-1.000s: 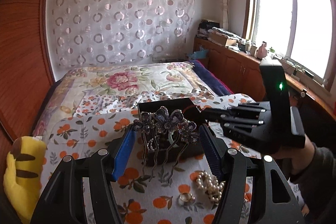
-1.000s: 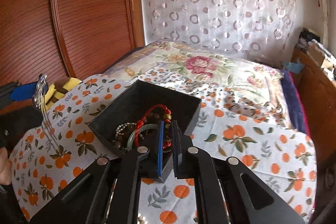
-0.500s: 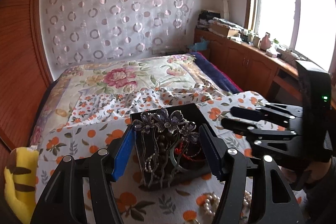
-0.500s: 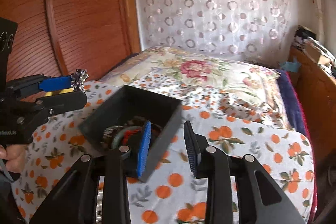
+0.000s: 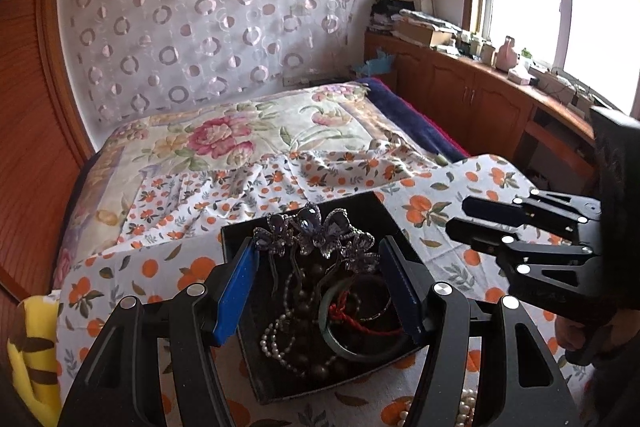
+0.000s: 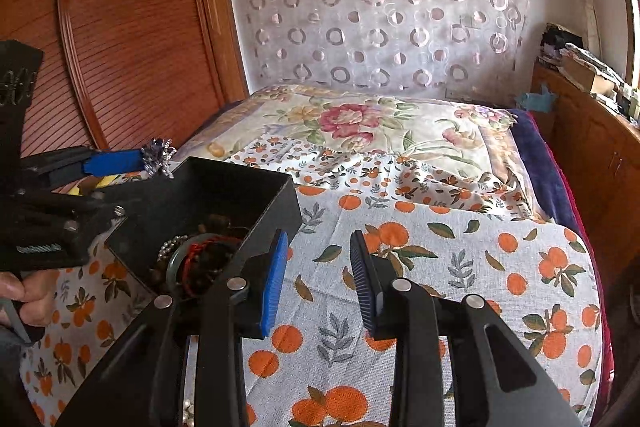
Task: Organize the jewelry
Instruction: 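Lower the comb into the black box with the left tool while the right tool drops the bracelet in, then move the right tool to the pearl necklace and close on it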
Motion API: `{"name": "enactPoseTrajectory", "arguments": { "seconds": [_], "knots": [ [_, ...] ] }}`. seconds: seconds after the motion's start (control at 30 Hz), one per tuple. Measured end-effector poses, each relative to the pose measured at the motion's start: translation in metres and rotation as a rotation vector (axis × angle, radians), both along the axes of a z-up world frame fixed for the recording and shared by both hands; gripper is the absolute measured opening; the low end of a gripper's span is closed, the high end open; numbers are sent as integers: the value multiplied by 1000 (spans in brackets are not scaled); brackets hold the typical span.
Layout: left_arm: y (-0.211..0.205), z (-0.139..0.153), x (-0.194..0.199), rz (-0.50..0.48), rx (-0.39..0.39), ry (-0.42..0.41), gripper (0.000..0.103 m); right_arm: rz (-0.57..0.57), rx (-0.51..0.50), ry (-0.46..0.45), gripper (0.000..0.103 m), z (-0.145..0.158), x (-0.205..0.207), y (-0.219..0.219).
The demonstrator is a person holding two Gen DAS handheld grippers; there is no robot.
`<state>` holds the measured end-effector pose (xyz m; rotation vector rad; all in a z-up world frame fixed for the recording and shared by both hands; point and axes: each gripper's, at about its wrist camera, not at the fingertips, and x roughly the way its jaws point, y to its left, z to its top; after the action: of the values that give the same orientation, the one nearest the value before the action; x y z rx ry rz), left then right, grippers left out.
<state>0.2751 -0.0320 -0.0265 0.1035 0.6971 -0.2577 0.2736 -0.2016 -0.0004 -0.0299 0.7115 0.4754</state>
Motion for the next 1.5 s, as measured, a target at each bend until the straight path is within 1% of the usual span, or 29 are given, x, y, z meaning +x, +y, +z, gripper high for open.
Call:
{"name": "enactPoseTrajectory", "arguments": {
  "seconds": [0.27, 0.3, 0.37, 0.5, 0.67, 0.8, 0.87, 1.0, 1.13, 1.2, 1.4, 1.5],
  "knots": [
    [1, -12, 5, 1, 8, 35, 60, -1, -4, 3, 35, -2, 0, 0],
    [1, -13, 5, 2, 8, 39, 61, 1, -2, 4, 35, -2, 0, 0],
    [3, -13, 4, 10, 13, 38, 70, -1, -3, 2, 35, -2, 0, 0],
    [8, -9, -5, 21, -5, 29, 72, -1, -5, -3, 35, 1, 0, -1],
    [17, -4, -29, 30, -31, 19, 72, 12, -19, -20, 35, 13, -8, 3],
    [23, -4, -53, 32, -44, 21, 73, 31, -43, -44, 35, 23, -23, 8],
    [26, -7, -66, 33, -55, 29, 73, 38, -58, -45, 35, 23, -33, 10],
    [31, -15, -88, 33, -64, 47, 73, 47, -74, -30, 35, 18, -52, 9],
    [30, -27, -105, 25, -51, 72, 74, 57, -86, -1, 35, 10, -68, 9],
    [29, -31, -112, 25, -41, 78, 74, 63, -91, 13, 35, 6, -76, 10],
    [31, -41, -130, 29, -41, 101, 74, 93, -97, 48, 35, -7, -100, 17],
    [31, -45, -137, 31, -37, 109, 75, 120, -105, 80, 35, -15, -108, 22]
  ]
}}
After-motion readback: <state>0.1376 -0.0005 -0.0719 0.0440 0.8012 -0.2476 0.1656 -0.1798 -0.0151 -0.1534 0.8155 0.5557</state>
